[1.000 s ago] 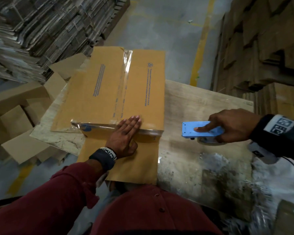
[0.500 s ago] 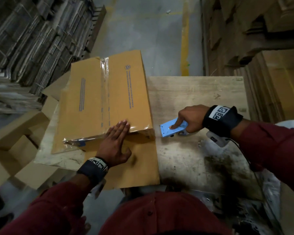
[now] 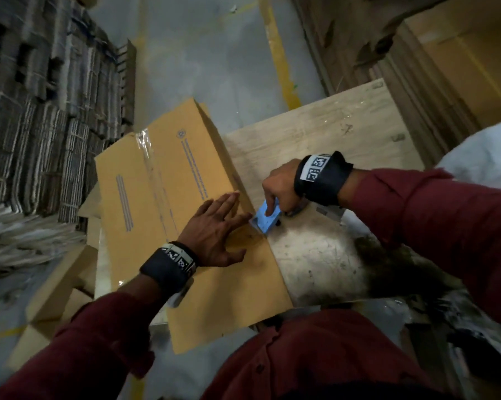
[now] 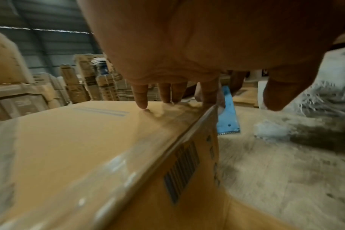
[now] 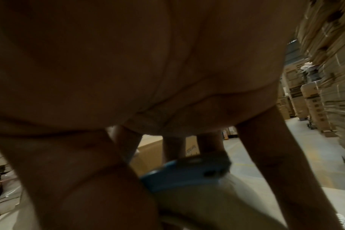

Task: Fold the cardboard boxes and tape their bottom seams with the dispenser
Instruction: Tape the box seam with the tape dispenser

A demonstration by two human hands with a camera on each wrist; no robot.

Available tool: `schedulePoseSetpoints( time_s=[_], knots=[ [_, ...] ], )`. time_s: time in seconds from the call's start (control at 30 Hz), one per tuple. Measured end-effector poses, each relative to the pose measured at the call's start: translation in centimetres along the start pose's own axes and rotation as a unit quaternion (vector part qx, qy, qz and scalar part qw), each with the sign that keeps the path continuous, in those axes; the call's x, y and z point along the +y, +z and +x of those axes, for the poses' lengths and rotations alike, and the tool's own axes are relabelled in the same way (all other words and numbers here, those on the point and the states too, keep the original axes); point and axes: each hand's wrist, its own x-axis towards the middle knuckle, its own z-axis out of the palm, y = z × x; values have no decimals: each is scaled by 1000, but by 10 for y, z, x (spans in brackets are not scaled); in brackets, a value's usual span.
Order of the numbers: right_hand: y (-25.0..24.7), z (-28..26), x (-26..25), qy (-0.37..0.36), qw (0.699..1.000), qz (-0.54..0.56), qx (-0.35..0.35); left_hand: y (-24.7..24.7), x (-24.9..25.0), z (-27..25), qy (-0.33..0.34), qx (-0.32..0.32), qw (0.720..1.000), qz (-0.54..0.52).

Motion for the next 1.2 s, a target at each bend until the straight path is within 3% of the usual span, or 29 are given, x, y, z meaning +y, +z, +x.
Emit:
schedulePoseSetpoints(
  time_s=[0.17,0.3,0.47,0.6,0.77,0.97,1.1,1.2],
  knots=[
    [9,8,-3,44,999,14,4,-8,-7,19,48,-30,997,47],
    [32,20,9,75,993,58,-64,-14,-8,23,51,-40,996,62],
    [53,17,22,73,994,48,-63,-18,-1,43,42,-113,990,74],
    [58,19,31,52,996,57,-33,-27,-3,60,35,-187,982,7],
    [65,28,35,70,991,114,9,-29,-27,49,46,-76,983,-159],
    [75,30,17,119,970,189,97,-25,-43,39,96,-64,977,-179],
    [86,7,-13,135,928,278,207,-23,-57,39,109,-53,961,-249],
    [117,-1,-60,148,870,364,297,-25,-73,44,91,-21,953,-288]
  ],
)
